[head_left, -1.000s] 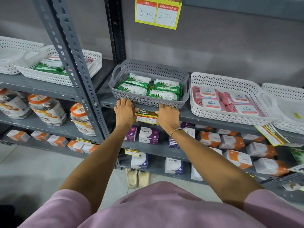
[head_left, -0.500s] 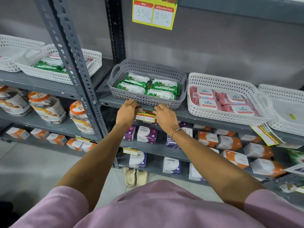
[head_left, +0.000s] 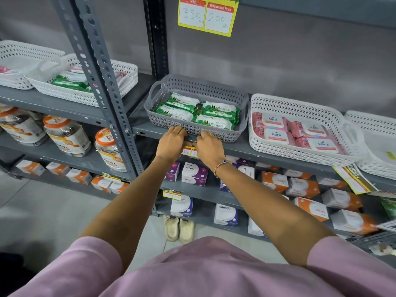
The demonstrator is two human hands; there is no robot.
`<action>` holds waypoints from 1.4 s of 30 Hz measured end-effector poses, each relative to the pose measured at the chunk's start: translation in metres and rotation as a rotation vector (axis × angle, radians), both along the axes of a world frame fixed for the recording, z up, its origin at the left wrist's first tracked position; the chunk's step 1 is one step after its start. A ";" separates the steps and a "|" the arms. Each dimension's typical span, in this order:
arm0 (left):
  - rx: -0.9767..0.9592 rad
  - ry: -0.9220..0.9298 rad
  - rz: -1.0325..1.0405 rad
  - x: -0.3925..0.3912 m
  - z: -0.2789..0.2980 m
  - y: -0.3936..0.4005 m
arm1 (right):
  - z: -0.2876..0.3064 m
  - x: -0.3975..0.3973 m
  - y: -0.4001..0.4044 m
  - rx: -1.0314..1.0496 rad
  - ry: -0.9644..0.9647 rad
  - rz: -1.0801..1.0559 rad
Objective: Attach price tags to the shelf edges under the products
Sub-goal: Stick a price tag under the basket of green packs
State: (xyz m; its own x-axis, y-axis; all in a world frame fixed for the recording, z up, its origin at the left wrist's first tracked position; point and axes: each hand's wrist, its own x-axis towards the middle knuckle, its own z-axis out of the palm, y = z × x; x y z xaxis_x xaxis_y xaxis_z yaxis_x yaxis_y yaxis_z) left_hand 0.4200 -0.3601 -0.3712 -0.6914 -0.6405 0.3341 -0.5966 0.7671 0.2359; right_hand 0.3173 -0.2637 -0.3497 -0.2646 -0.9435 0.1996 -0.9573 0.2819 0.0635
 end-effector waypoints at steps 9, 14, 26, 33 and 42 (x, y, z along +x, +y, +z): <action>0.007 0.017 -0.051 0.002 0.003 -0.006 | -0.003 0.001 -0.003 -0.066 -0.015 -0.017; 0.031 0.075 -0.090 0.005 0.005 -0.007 | -0.008 -0.004 -0.001 -0.121 0.013 0.005; 0.091 0.073 -0.200 0.022 -0.001 -0.027 | -0.007 -0.032 0.015 0.018 -0.061 0.113; 0.076 0.070 -0.145 0.016 0.007 -0.017 | -0.008 -0.023 0.012 -0.116 -0.172 -0.012; 0.096 0.046 -0.132 0.018 0.005 -0.023 | -0.013 -0.033 0.016 -0.092 -0.220 0.023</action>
State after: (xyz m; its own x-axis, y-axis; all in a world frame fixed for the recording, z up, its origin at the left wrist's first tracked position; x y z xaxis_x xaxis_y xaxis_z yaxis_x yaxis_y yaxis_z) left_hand 0.4379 -0.3830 -0.3661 -0.7570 -0.5758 0.3088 -0.4792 0.8106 0.3367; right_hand 0.2845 -0.2478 -0.3622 -0.2894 -0.9305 0.2246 -0.9516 0.2544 -0.1724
